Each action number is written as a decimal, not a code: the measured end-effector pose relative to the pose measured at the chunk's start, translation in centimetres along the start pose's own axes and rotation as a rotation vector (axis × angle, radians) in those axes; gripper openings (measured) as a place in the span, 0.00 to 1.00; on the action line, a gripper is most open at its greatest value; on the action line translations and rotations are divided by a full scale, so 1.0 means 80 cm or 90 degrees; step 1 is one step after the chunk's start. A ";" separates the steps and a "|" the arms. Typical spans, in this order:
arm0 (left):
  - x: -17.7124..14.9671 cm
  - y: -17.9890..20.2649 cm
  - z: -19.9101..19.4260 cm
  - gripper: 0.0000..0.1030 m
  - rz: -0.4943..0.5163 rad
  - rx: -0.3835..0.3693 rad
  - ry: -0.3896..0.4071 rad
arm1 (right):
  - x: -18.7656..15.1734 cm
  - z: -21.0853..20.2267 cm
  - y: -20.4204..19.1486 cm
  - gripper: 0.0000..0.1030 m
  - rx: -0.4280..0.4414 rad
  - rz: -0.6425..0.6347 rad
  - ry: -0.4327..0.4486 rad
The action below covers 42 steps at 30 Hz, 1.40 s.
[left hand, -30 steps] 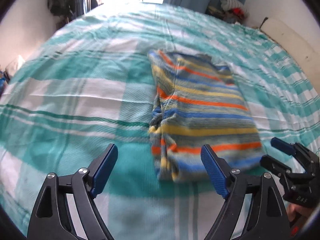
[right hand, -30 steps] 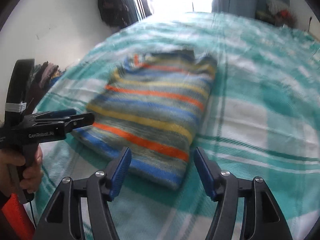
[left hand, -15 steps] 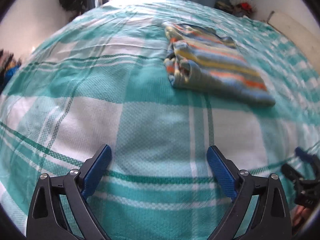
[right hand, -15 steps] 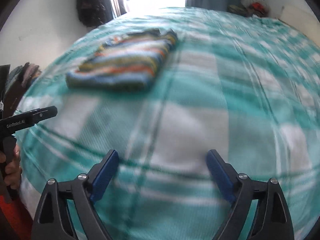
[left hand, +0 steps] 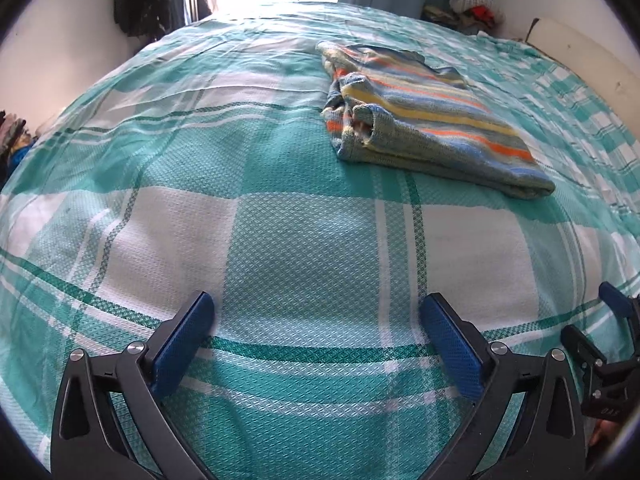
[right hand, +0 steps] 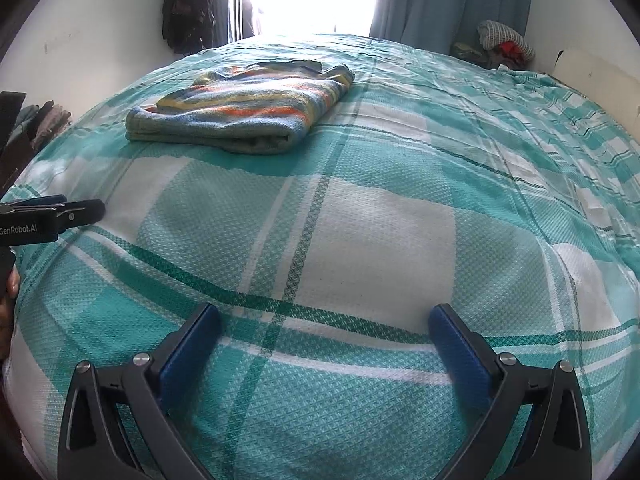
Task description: Fold small clothes
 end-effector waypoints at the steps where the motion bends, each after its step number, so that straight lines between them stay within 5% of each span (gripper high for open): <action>1: 0.000 0.000 0.001 1.00 0.000 0.000 0.000 | 0.000 0.001 0.000 1.00 0.000 0.000 0.000; 7: 0.004 -0.001 -0.011 0.99 -0.007 -0.025 -0.038 | -0.001 0.001 -0.001 1.00 0.001 0.003 -0.005; 11: 0.063 -0.004 -0.038 0.99 -0.084 -0.122 0.004 | 0.006 -0.003 0.003 1.00 0.036 0.030 -0.063; 16: 0.159 -0.008 0.014 0.99 -0.110 -0.161 0.002 | 0.085 0.000 0.038 0.99 0.146 0.173 -0.019; 21: 0.166 -0.007 0.097 0.97 -0.106 -0.139 -0.065 | 0.181 0.071 0.073 0.98 0.277 0.333 -0.006; 25: 0.160 0.009 0.120 0.96 -0.117 -0.158 -0.060 | 0.204 0.163 0.051 0.86 0.366 0.374 -0.071; 27: 0.163 0.021 0.123 0.92 -0.123 -0.181 -0.050 | 0.203 0.197 0.033 0.75 0.398 0.394 -0.096; 30: 0.169 0.039 0.138 0.56 -0.124 -0.201 -0.061 | 0.214 0.223 0.007 0.73 0.452 0.432 -0.078; 31: 0.171 0.044 0.142 0.32 -0.123 -0.202 -0.069 | 0.217 0.228 0.002 0.70 0.442 0.428 -0.070; 32: 0.173 0.048 0.147 0.19 -0.121 -0.192 -0.080 | 0.216 0.233 0.001 0.54 0.401 0.406 -0.073; 33: 0.176 0.050 0.145 0.18 -0.116 -0.183 -0.080 | 0.213 0.238 0.002 0.32 0.360 0.382 -0.083; 38: 0.198 0.063 0.109 0.15 -0.031 -0.130 -0.031 | 0.245 0.203 -0.034 0.23 0.210 0.149 -0.047; 42: 0.225 0.062 0.072 0.15 -0.020 -0.126 0.005 | 0.284 0.153 -0.063 0.21 0.187 0.065 0.019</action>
Point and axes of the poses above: each gripper's, at about its wrist camera, not at the fingertips, and z roughly the way its jaws point, y to its right, x to its top, the point moved 9 cm from there along z, roughly the way its jaws point, and after that the axes turned 8 degrees about y, right-handed, at the moved point
